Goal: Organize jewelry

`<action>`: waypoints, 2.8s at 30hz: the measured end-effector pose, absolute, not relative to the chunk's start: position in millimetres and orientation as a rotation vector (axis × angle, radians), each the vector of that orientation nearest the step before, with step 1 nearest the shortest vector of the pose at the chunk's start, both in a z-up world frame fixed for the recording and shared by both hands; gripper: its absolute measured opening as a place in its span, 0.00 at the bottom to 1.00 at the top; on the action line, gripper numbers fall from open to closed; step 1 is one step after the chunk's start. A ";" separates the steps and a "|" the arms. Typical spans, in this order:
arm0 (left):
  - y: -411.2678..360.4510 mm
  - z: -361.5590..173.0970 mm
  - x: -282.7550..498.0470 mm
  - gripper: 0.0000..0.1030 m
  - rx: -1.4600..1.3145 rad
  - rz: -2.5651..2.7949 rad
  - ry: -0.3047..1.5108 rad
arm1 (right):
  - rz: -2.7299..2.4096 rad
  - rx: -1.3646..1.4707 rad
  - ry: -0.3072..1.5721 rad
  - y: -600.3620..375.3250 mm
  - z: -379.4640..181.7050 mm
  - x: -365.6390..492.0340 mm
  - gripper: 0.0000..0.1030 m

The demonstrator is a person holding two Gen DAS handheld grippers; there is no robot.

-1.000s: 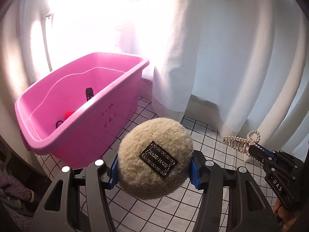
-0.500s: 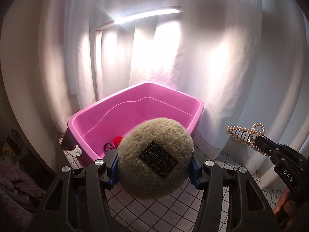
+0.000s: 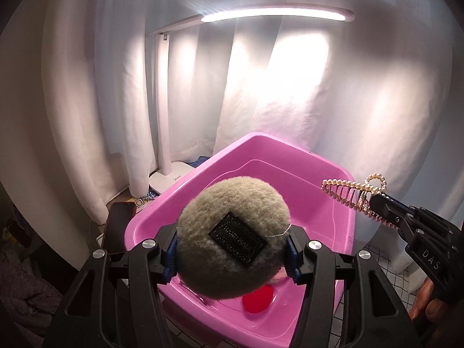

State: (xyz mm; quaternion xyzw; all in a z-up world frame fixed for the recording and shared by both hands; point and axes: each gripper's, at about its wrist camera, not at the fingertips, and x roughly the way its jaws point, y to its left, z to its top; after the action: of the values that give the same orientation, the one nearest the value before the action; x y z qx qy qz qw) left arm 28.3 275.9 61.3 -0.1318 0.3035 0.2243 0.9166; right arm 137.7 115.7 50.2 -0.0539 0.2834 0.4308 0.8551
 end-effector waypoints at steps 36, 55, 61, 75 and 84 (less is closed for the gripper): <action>354.1 -14.6 108.7 0.79 -0.337 0.381 1.026 | 0.794 -0.181 0.997 210.2 -9.7 219.9 0.57; 345.6 -6.9 98.5 0.92 -0.322 0.418 1.036 | 0.790 -0.185 0.977 194.7 -3.9 197.0 0.58; 343.9 -2.4 94.1 0.92 -0.307 0.444 1.027 | 0.766 -0.189 0.975 189.1 -0.1 189.2 0.64; 341.3 3.8 90.8 0.92 -0.311 0.444 1.019 | 0.737 -0.213 0.962 176.8 4.5 175.8 0.67; 338.5 5.9 90.0 0.92 -0.308 0.443 1.016 | 0.735 -0.216 0.957 173.6 6.4 171.1 0.67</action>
State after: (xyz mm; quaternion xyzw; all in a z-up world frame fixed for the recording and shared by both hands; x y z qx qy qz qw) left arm 90.0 338.5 5.9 -0.1457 0.4806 0.2096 0.8390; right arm 171.1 173.6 6.4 -0.1012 0.4490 0.3447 0.8181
